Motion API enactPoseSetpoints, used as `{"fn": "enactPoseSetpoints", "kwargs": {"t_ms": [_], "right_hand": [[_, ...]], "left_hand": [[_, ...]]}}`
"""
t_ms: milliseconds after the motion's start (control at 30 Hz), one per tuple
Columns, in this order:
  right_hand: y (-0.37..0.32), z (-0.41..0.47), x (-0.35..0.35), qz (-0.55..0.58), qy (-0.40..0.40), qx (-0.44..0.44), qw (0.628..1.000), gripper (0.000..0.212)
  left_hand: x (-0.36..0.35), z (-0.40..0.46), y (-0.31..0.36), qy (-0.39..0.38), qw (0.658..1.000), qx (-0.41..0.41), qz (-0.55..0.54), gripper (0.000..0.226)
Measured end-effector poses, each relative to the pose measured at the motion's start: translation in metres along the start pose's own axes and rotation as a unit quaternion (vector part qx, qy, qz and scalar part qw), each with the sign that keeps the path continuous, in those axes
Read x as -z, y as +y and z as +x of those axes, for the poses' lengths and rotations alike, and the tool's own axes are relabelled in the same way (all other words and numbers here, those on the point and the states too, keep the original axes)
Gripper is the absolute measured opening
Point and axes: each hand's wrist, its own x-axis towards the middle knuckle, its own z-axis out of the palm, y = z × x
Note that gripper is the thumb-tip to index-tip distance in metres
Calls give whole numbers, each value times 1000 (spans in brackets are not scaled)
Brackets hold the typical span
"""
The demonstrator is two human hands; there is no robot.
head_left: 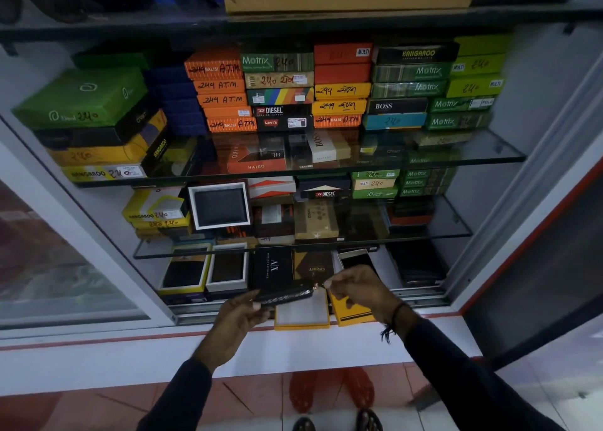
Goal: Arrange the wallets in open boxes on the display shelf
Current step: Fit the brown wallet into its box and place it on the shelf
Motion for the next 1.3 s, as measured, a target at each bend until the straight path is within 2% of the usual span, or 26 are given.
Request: {"fn": "enactPoseSetpoints", "kwargs": {"t_ms": [100,233,300,333,400,433,500,533,600,667,833,933,967,1033,1100,1167,1233,1300], "right_hand": [[5,10,5,24,-19,-36,999,13],[8,20,-13,1,-85,-58,995,21],[6,21,-24,-31,-105,-47,993,24],[8,22,-28,-9,-105,-42,994,25],[16,26,-32,59,-95,-27,993,33],[21,27,-33,88,-80,-28,993,44],[26,30,-34,169,-60,-92,980,69],[30,31,-32,207,-60,-138,967,73],[36,32,-23,245,-89,-189,947,69],[36,28,-15,236,-128,-183,946,64],[26,23,-15,185,-78,-115,973,47],[17,21,-19,133,-50,-59,988,35],[15,21,-21,94,-26,-17,995,31],[12,19,-25,-10,31,100,994,28],[14,17,-31,-154,92,234,955,32],[19,13,-36,-277,140,335,890,30],[26,9,-38,-352,156,371,845,29],[32,8,-39,-361,163,366,842,29]], "left_hand": [[-12,0,2,-61,997,17,-34,57],[-36,-3,6,-176,983,47,7,75],[-45,-6,5,-209,976,50,43,83],[-46,-7,5,-216,974,51,45,83],[-44,-11,6,-207,976,56,28,77],[-43,-13,8,-199,978,53,26,75],[-36,-14,13,-179,982,37,56,76],[-34,-13,16,-169,982,30,83,76],[-27,-12,20,-140,982,16,126,81],[-21,-12,24,-110,979,-2,171,86],[-24,-14,27,-84,964,-28,250,84],[-37,-15,21,-21,965,-65,254,63],[-39,-14,17,11,958,-96,271,55],[-41,-12,10,74,913,-188,354,46],[-38,-13,2,109,849,-294,426,46],[-36,-13,-3,118,794,-373,466,44],[-36,-13,-7,126,772,-402,476,42],[-35,-11,-9,125,770,-401,481,41]]}}
